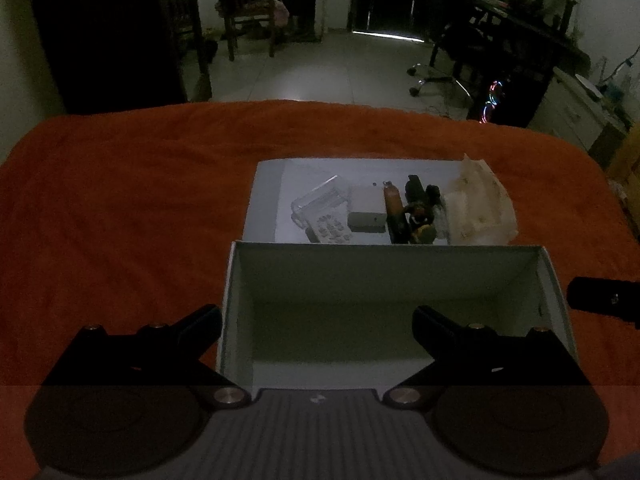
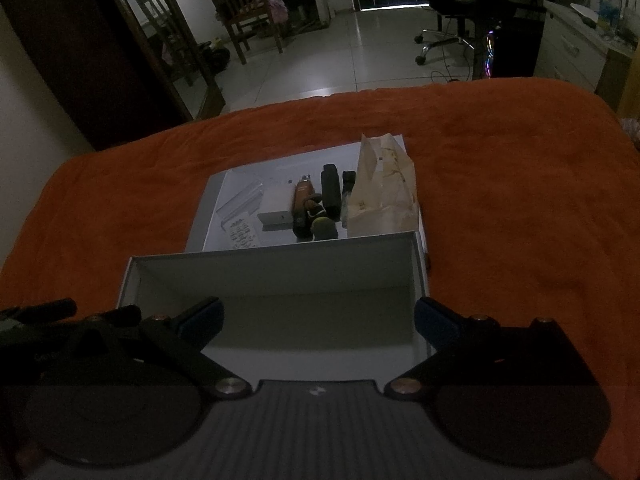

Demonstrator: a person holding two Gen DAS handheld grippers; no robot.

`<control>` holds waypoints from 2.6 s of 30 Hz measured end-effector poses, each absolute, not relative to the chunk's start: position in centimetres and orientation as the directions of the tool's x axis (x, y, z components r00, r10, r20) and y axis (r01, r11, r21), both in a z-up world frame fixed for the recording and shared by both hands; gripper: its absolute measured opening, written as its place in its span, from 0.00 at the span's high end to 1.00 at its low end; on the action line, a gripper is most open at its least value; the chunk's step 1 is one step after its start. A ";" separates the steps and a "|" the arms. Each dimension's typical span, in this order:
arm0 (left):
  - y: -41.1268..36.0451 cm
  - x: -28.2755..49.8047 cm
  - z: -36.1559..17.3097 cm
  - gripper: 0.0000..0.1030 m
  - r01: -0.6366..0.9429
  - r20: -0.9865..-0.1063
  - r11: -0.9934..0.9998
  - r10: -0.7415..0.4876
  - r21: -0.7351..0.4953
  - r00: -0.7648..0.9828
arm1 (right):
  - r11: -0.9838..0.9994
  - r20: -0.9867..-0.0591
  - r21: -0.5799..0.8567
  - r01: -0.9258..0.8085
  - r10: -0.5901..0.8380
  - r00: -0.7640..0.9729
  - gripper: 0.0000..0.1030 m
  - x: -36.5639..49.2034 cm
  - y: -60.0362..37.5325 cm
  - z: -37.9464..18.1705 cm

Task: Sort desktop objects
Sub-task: 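Move both grippers over the box toward the objects on the paper sheet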

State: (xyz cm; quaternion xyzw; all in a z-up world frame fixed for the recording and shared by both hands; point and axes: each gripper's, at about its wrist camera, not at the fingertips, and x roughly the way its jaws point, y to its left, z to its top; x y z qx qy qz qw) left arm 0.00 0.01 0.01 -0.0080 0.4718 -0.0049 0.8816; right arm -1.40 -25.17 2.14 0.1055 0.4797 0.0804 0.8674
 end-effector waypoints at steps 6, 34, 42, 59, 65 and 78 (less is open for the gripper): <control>0.3 -0.2 -0.6 0.00 0.002 -0.831 1.000 -0.008 -0.008 0.557 | 0.965 -0.817 0.261 -0.036 0.241 0.523 0.00 -1.1 -25.2 2.2; 3.0 5.9 2.7 0.00 -0.080 -0.848 0.994 -0.024 -0.079 0.529 | 0.963 -0.812 0.263 -0.057 0.253 0.526 0.00 3.8 -24.8 7.2; 5.6 6.7 6.1 0.00 -0.141 -0.824 0.981 -0.033 -0.136 0.566 | 0.955 -0.801 0.294 -0.046 0.273 0.533 0.00 3.3 -25.7 8.8; 8.0 5.9 15.3 0.00 -0.130 -0.769 0.980 -0.034 -0.151 0.638 | 0.949 -0.778 0.311 -0.054 0.287 0.559 0.00 0.7 -26.2 14.4; 6.9 8.0 16.6 0.00 -0.097 -0.774 0.995 0.052 -0.012 0.631 | 0.955 -0.783 0.293 -0.045 0.266 0.562 0.00 1.4 -25.8 15.1; 8.9 12.3 17.9 0.00 -0.158 -0.731 0.983 0.036 -0.098 0.681 | 0.964 -0.781 0.262 -0.032 0.232 0.580 0.00 5.0 -25.7 15.6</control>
